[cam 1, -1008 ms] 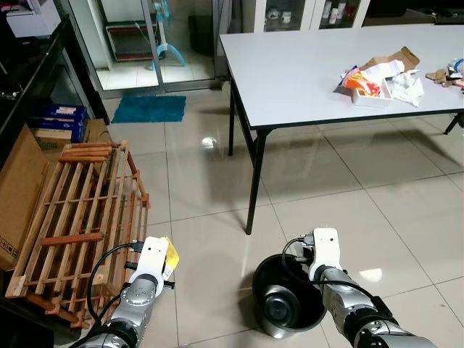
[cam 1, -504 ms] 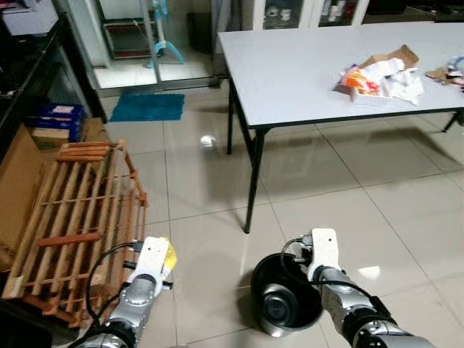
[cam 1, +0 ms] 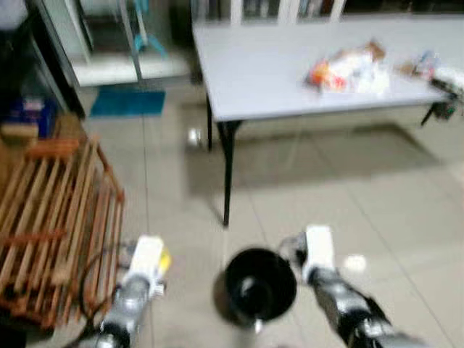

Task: Picking trash to rubbish bin

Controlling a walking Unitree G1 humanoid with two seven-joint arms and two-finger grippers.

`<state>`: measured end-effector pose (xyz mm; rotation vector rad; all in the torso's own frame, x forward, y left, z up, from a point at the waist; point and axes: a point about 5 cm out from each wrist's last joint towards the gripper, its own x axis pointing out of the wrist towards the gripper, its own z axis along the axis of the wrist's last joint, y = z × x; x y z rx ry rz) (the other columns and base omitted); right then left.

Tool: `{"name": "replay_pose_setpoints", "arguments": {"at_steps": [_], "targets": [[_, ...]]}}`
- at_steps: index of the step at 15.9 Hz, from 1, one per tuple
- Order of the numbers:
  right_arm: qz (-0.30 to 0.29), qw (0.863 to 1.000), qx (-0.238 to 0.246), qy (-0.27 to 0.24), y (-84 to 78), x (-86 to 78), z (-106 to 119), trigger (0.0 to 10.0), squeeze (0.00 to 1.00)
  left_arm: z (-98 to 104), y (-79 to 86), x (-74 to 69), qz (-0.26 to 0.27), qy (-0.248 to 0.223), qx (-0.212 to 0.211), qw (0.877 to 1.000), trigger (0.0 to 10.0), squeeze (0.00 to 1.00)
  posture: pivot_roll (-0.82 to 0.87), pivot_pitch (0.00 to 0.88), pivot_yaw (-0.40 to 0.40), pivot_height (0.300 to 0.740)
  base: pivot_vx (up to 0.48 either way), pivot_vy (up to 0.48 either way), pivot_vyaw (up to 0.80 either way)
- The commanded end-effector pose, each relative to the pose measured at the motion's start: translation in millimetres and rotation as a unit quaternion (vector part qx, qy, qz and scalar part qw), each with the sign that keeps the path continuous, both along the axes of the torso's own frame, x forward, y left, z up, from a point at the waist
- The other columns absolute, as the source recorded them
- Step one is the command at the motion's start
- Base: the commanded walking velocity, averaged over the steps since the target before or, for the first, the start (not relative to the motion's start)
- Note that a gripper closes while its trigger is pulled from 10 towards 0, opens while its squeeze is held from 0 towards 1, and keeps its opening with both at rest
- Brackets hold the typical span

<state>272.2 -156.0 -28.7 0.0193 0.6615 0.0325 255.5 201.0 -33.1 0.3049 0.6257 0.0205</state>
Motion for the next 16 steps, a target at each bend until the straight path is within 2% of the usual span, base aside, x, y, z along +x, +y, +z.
{"name": "replay_pose_setpoints", "arguments": {"at_steps": [1, 5, 10, 14, 16], "targets": [[-0.009, 1.0, -0.012, 0.008, -11.5, -2.6, -1.7, 10.0, 0.0, -1.5, -7.7, -0.3, -0.002, 0.0, -0.008, 1.0, 10.0, 0.0, 0.0, 0.026, 0.002, 0.74, 0.0, 0.0, 0.0], [0.005, 1.0, -0.015, 0.013, -8.9, -3.7, -2.9, 10.0, 0.0, -1.6, -7.5, -0.4, -0.002, 0.001, -0.006, 1.0, 10.0, 0.0, 0.0, 0.027, 0.002, 0.74, 0.0, 0.0, 0.0], [0.035, 0.999, -0.003, 0.005, 5.2, 2.6, 1.6, 10.0, 0.0, -1.0, -6.2, 0.0, -0.001, -0.001, -0.005, 1.0, 10.0, 0.0, 0.01, 0.034, 0.007, 0.74, 0.0, 0.0, 0.0], [0.046, 0.999, -0.006, 0.017, 9.8, 3.1, 1.0, 10.0, 0.0, -0.4, -5.6, 0.5, 0.0, -0.002, -0.005, 1.0, 10.0, 0.0, 0.02, 0.034, 0.006, 0.74, 0.0, 0.0, 0.0], [0.053, 0.999, -0.001, 0.005, 13.8, 13.2, 9.5, 10.0, 0.0, -0.7, -5.0, 0.1, 0.002, -0.002, -0.006, 1.0, 10.0, 0.0, 0.02, 0.039, 0.004, 0.74, 0.0, 0.0, 0.0]]}}
